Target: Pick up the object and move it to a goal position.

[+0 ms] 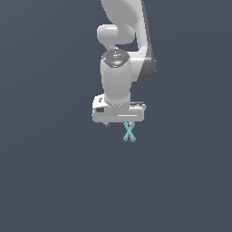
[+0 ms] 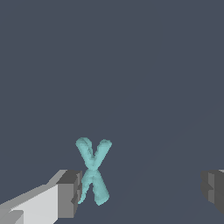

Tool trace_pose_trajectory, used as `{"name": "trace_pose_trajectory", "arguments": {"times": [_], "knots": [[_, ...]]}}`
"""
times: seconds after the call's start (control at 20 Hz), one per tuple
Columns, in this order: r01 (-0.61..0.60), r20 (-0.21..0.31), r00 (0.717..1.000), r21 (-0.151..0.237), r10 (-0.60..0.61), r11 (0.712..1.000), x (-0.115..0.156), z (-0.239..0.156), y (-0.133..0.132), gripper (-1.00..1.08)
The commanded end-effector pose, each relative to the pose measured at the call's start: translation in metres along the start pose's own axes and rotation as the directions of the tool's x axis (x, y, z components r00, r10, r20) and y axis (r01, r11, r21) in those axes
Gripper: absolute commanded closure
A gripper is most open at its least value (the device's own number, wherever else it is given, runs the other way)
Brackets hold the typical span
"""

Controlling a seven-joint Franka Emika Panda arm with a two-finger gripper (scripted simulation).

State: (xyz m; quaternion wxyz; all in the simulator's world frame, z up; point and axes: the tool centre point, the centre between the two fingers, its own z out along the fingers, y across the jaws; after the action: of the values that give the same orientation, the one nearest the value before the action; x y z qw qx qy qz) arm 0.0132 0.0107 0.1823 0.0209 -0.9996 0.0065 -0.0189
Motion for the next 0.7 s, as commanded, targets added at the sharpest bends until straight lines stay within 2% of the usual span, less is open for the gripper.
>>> {"name": "trace_pose_trajectory", "arguments": {"times": [0.0,0.3,0.65], "knots": [[-0.002,-0.003,1.000,0.004,0.002,1.000,0.002,-0.001,0.001,-0.92],[-0.006,0.001,1.000,-0.001,0.006,1.000,-0.003,0.008,-0.005,-0.92],[-0.023,0.015,1.000,-0.017,0.023,1.000,-0.022,0.047,-0.026,-0.92]]}}
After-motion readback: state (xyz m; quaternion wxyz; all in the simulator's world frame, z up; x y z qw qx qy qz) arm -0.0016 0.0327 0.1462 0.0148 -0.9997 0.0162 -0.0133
